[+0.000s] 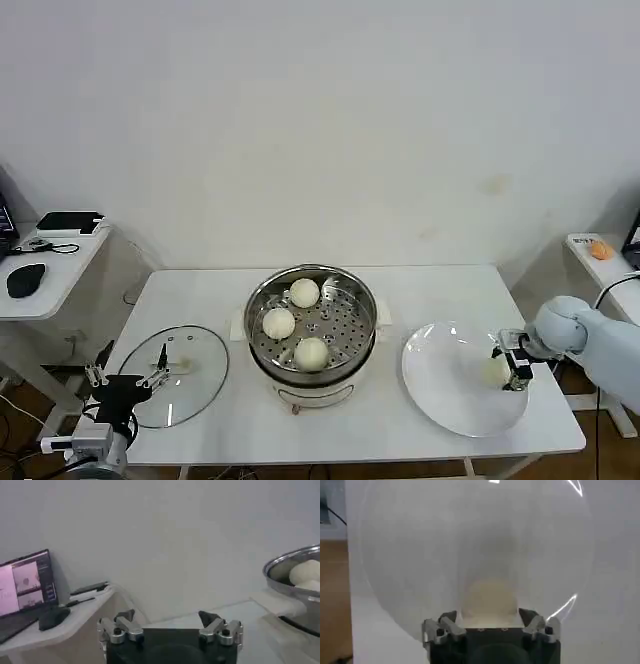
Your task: Take steamed baozi put them in steamer then cover it.
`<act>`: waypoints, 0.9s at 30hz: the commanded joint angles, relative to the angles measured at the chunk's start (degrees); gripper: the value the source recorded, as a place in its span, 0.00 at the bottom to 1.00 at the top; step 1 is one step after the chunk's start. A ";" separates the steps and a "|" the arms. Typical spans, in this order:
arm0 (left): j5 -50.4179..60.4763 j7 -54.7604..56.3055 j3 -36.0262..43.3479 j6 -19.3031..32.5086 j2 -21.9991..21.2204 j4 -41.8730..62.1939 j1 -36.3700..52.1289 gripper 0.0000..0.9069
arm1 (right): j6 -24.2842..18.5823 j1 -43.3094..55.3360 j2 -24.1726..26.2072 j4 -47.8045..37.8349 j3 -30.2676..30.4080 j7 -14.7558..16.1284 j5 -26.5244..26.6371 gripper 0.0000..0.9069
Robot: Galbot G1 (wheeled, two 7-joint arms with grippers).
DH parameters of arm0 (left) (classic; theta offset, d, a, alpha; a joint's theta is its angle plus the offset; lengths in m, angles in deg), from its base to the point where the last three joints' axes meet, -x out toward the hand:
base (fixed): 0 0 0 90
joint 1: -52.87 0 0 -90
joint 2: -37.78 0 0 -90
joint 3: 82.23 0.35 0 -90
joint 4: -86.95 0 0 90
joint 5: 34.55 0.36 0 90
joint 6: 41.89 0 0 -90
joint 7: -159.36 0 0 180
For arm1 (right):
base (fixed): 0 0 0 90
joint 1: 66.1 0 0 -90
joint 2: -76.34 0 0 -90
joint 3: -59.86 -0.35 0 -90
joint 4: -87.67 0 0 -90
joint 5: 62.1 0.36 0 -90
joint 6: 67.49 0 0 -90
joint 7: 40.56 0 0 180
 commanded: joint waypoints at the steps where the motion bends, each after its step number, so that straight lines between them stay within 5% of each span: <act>1: -0.01 -0.02 0.02 -0.01 0.00 -0.14 -0.04 1.00 | 0.57 -0.49 -0.44 -0.63 -0.57 0.39 -0.12 0.78; 18: -0.53 -0.04 -0.73 0.03 0.54 -0.26 0.15 1.00 | 3.27 20.07 1.94 5.61 5.11 4.41 7.90 0.77; 27: -0.60 -0.09 -0.64 -0.21 0.95 -0.32 0.72 1.00 | 7.75 41.12 -6.47 6.76 14.51 3.64 19.04 0.77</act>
